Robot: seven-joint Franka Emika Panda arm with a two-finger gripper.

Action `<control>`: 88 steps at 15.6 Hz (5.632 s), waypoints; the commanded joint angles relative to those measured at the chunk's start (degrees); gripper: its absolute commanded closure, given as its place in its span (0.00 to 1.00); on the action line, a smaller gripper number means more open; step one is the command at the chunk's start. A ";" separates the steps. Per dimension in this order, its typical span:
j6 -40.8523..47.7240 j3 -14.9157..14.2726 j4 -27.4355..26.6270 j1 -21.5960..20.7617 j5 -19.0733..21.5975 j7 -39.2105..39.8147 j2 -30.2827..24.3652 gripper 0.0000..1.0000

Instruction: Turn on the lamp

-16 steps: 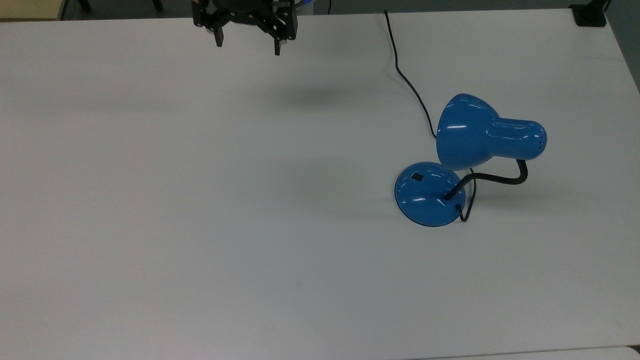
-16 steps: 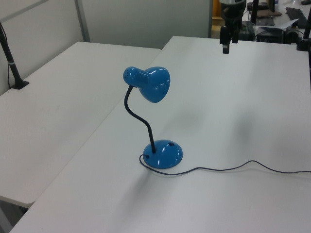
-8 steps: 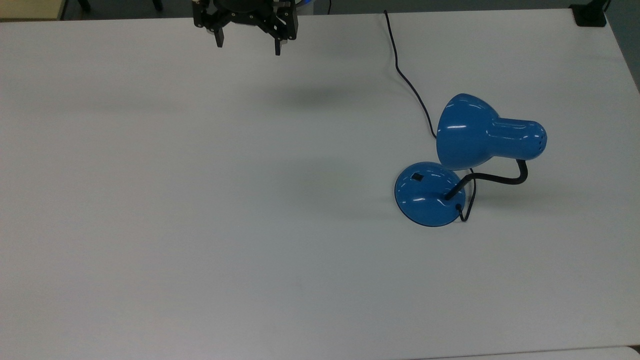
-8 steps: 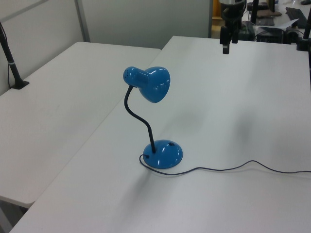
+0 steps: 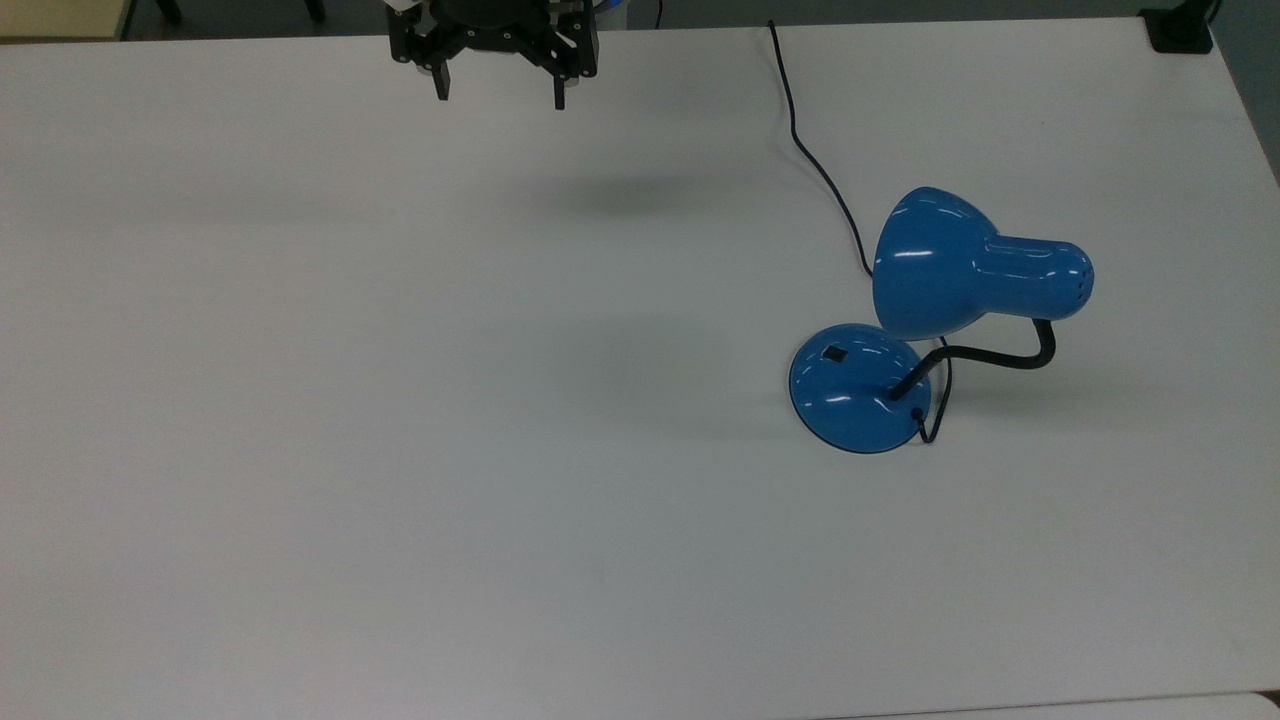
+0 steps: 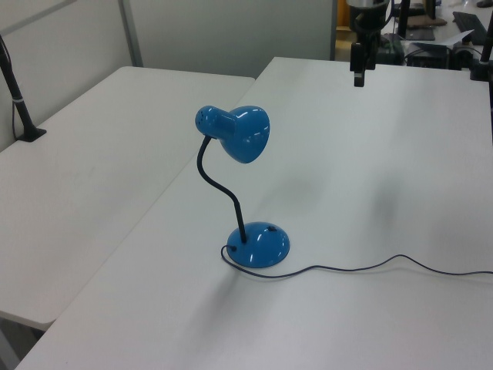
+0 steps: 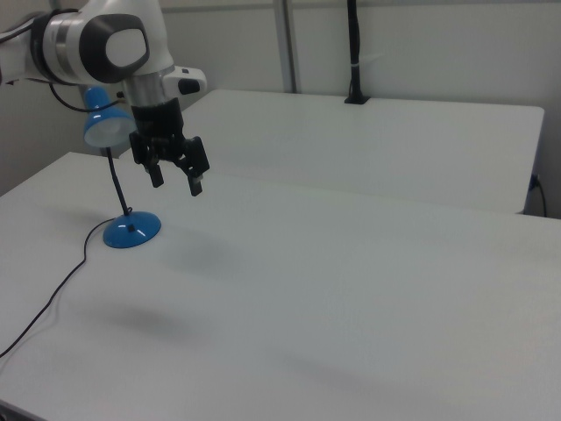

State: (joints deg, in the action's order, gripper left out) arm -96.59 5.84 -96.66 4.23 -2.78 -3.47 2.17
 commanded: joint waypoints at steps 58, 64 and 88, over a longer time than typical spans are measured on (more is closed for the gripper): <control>-47.54 0.32 -2.92 -20.13 28.26 -20.70 25.25 1.00; -48.69 0.32 -2.04 -20.58 29.14 -20.61 26.13 1.00; -51.60 -0.21 -1.69 -21.55 29.06 -20.44 25.88 1.00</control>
State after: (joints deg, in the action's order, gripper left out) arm -147.23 6.67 -98.85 -16.60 25.01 -23.74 29.25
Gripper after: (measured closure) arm 0.991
